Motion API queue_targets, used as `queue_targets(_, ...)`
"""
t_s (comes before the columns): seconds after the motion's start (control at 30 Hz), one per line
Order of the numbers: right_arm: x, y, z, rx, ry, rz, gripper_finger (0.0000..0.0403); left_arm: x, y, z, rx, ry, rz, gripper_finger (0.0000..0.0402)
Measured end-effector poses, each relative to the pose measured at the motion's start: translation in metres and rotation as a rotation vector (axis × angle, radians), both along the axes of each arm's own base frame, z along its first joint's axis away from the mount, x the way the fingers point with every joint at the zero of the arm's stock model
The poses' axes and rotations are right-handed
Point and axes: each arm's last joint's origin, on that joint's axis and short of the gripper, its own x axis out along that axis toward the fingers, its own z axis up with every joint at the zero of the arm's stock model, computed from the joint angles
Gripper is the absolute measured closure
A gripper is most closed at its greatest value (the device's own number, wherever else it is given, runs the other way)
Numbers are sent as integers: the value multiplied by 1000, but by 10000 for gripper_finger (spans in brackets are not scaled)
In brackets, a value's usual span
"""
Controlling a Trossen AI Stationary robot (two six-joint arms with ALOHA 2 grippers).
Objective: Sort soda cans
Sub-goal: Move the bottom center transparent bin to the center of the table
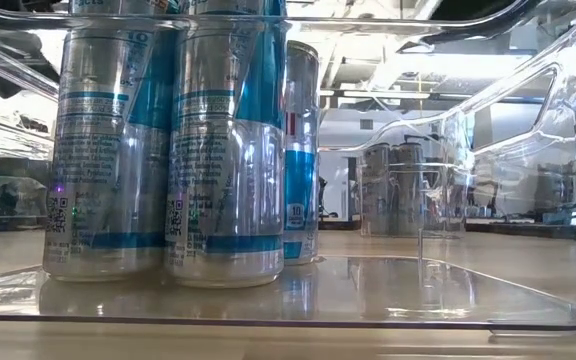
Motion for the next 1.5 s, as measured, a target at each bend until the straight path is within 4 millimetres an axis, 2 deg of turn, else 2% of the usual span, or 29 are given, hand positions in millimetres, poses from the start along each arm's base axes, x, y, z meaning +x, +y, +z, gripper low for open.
queue_targets(0.1,-4,-16,11,105,10,-79,391,0,-1,-1,-31,27,-21,401)
queue_targets(0.2,-9,-17,4,215,93,-83,394,-1,-5,-5,-95,95,-74,401)
queue_targets(0.43,-17,14,-42,321,271,-87,400,7,-21,-27,-87,160,-62,401)
queue_targets(0.67,-11,47,-75,393,259,-73,401,29,-22,-52,25,230,-52,401)
queue_targets(0.77,-6,57,-92,395,259,-64,401,40,-26,-62,62,259,-119,401)
queue_targets(0.97,-1,63,-120,376,273,-94,401,55,-31,-81,102,304,-206,401)
queue_targets(1.13,4,72,-127,405,205,-75,401,59,-34,-89,112,317,-236,401)
queue_targets(1.27,-6,78,-129,355,126,-99,402,61,-37,-90,107,318,-285,401)
queue_targets(1.37,-15,77,-130,359,54,-132,402,63,-38,-88,124,295,-318,401)
queue_targets(1.5,-15,71,-135,352,-1,-169,402,66,-39,-86,130,279,-370,401)
